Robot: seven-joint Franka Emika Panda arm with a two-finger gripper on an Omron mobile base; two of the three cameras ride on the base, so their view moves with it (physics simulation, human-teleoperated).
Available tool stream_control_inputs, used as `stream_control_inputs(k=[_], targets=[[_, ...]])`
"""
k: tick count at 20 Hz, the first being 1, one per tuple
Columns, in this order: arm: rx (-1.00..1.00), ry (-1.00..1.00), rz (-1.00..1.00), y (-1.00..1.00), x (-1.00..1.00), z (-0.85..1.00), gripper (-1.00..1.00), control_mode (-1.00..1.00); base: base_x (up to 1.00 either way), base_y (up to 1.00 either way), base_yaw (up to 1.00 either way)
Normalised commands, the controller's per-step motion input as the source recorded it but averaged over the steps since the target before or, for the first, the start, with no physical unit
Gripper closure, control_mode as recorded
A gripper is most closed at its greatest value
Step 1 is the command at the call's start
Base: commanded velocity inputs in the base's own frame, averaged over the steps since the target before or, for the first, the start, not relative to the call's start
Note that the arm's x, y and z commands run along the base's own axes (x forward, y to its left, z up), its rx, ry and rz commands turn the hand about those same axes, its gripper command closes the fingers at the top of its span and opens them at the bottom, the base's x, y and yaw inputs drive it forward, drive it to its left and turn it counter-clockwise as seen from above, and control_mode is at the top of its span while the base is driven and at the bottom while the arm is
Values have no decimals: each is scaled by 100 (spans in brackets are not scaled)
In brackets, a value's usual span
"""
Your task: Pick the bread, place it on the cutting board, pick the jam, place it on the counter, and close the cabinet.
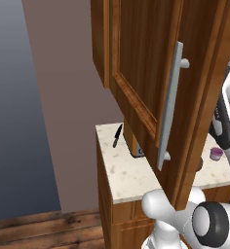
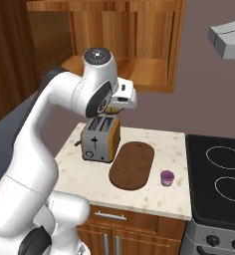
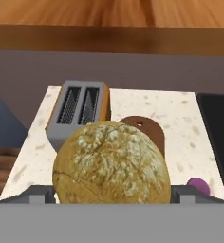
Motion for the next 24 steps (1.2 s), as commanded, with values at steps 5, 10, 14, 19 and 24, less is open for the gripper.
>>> stream_control_inputs(k=[5, 10, 14, 19, 24], targets=[[0, 0, -5, -5, 0, -54, 100, -100, 0, 0, 0], [0, 0, -5, -5, 4, -49, 100, -100, 0, 0, 0], [0, 0, -5, -8, 8, -45, 100, -100, 0, 0, 0], [0, 0, -5, -7, 8, -52, 100, -100, 0, 0, 0], [0, 0, -5, -5, 8, -52, 100, -100, 0, 0, 0]])
